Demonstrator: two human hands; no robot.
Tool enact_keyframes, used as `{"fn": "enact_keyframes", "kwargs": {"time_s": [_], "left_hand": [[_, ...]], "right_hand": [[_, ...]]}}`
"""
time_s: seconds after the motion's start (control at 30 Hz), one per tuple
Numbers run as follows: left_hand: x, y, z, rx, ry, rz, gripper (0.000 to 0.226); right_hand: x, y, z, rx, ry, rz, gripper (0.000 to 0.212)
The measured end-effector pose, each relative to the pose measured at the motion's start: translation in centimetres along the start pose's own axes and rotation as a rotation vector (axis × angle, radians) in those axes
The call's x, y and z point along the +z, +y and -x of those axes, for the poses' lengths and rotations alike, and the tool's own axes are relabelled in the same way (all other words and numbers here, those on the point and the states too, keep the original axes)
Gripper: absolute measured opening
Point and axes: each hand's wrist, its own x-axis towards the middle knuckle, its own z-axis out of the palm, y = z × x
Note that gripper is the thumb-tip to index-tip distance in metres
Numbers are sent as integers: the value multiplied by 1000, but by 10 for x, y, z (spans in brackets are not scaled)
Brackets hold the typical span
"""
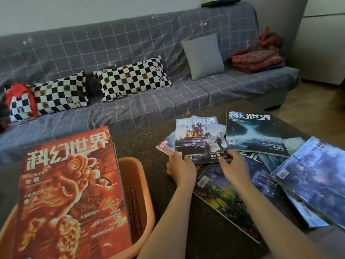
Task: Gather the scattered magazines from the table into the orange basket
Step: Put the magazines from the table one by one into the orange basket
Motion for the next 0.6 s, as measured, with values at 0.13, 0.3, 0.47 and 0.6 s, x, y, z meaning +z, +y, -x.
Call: {"fn": "enact_keyframes", "kwargs": {"time_s": [0.13,0.3,0.47,0.6], "left_hand": [[6,-5,-11,-65,62,151,29],[2,-1,-2,-145,-5,474,30],[-13,-8,16,-290,-123,584,23],[-33,-13,42,-355,-204,743,16]], "right_hand": [[5,2,-17,61,128,-106,41],[-2,5,-21,183,147,-304,25],[-18,15,4,251,59,-399,39],[-35,20,32,255,-62,-431,16]]}}
